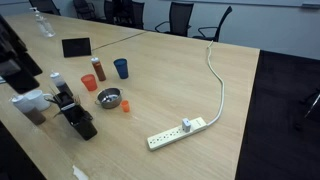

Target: Move the cup to the right

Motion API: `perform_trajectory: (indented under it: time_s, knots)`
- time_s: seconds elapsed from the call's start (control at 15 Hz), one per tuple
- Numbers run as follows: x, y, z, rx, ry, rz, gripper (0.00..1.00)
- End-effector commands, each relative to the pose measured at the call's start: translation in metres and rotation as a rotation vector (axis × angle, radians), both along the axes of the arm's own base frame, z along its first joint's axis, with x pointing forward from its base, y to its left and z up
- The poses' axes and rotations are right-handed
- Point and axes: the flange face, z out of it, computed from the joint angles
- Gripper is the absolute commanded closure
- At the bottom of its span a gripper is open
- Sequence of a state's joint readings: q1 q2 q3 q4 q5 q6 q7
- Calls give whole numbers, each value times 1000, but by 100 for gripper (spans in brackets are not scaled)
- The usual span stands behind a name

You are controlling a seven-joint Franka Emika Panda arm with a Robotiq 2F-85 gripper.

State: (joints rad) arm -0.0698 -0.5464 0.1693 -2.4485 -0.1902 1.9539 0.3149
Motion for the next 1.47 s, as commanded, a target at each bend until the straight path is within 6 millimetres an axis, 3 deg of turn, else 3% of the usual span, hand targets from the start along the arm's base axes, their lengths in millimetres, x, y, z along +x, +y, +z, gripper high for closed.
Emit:
perform_trajectory:
  time_s: [0.0, 0.87, 1.13, 1.4]
  knots:
    - [0, 0, 1, 0, 1, 0, 0]
    - [0, 0, 1, 0, 1, 0, 0]
    - [44, 6, -3, 85, -71, 61, 0]
    - [106, 34, -32, 214, -122, 165, 0]
